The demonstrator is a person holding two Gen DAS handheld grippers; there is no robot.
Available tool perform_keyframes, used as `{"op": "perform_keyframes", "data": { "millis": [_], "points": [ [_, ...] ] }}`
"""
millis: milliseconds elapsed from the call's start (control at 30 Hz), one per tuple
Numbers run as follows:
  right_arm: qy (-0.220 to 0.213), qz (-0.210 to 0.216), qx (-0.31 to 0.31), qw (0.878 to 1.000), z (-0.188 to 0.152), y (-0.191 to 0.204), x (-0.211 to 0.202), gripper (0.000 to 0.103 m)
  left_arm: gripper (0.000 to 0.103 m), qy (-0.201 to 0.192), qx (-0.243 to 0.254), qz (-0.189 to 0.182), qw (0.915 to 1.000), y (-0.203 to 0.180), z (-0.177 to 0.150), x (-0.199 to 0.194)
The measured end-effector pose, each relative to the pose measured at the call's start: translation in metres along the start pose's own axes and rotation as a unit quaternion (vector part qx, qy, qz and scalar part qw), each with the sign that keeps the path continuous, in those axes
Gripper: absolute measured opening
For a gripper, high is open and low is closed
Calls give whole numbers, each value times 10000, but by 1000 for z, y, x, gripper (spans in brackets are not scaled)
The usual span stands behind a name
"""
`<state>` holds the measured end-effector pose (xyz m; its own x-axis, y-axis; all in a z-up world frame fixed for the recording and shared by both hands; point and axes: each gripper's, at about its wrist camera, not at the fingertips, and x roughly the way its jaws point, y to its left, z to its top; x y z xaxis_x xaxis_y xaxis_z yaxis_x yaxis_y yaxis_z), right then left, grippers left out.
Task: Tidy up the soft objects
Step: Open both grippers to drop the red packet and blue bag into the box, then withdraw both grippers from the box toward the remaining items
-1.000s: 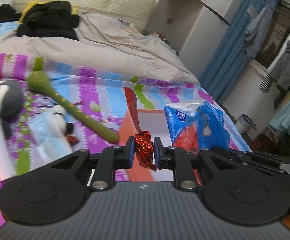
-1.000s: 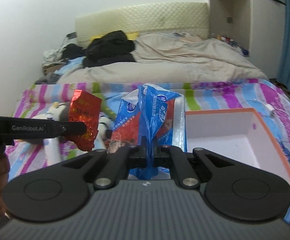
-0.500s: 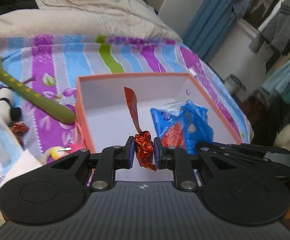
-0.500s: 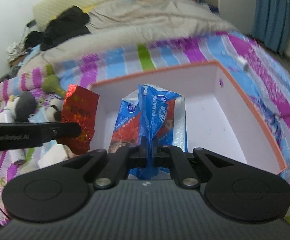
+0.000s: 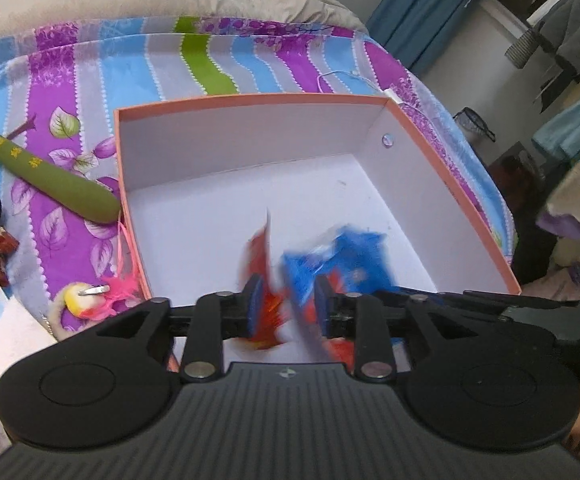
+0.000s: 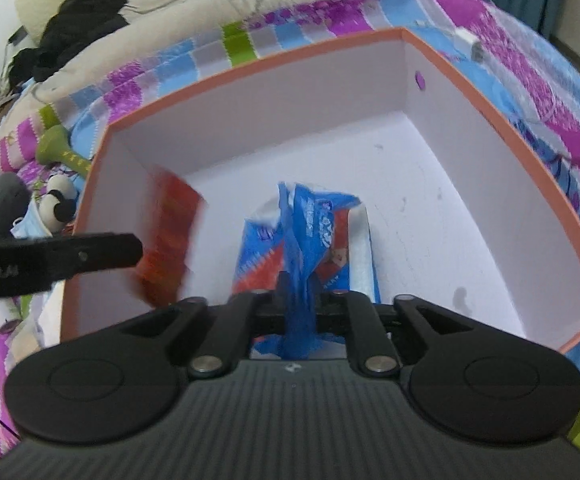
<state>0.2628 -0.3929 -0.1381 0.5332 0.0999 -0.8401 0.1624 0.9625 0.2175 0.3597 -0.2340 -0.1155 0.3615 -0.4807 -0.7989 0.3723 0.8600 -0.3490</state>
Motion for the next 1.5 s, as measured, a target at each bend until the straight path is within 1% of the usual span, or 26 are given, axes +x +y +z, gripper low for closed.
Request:
{"op": "perform_keyframes", "data": {
  "millis": [33,67,100,200,333,567,700,1000,1267,1500],
  "points": [
    [9,58,41,10000,0,-1,1,35,38,35,-21,-39,10000,1,-1,1],
    [0,89,46,9999,0,-1,0,46,38,8,-23,-70,10000,1,-2,0],
    [-21,68,18,10000,-1,0,-2,48,38,-31,2,-61,10000,1,-2,-2],
    [-157,47,-87,9998,-1,4,-11,47,38,-139,27,-7,9999,-1,-5,-10],
    [-313,110,-132,9994,-3,10,-26,47,40,-384,47,50,9992,-4,-8,-31],
    [-693,277,-250,9969,-15,30,-62,47,42,-836,136,198,9962,-7,-26,-82],
    [-859,387,-300,9951,-28,41,-83,47,42,-1037,65,230,9943,-6,-42,-111],
    [-1200,543,-594,9895,-65,78,-124,47,42,-1469,21,356,9885,2,-92,-174],
    [-1238,816,-868,9851,-109,113,-141,47,43,-1642,-147,561,9847,24,-148,-219],
    [-1191,1025,-1173,9806,-142,143,-149,47,43,-1779,-358,777,9803,41,-193,-249]
  ]
}}
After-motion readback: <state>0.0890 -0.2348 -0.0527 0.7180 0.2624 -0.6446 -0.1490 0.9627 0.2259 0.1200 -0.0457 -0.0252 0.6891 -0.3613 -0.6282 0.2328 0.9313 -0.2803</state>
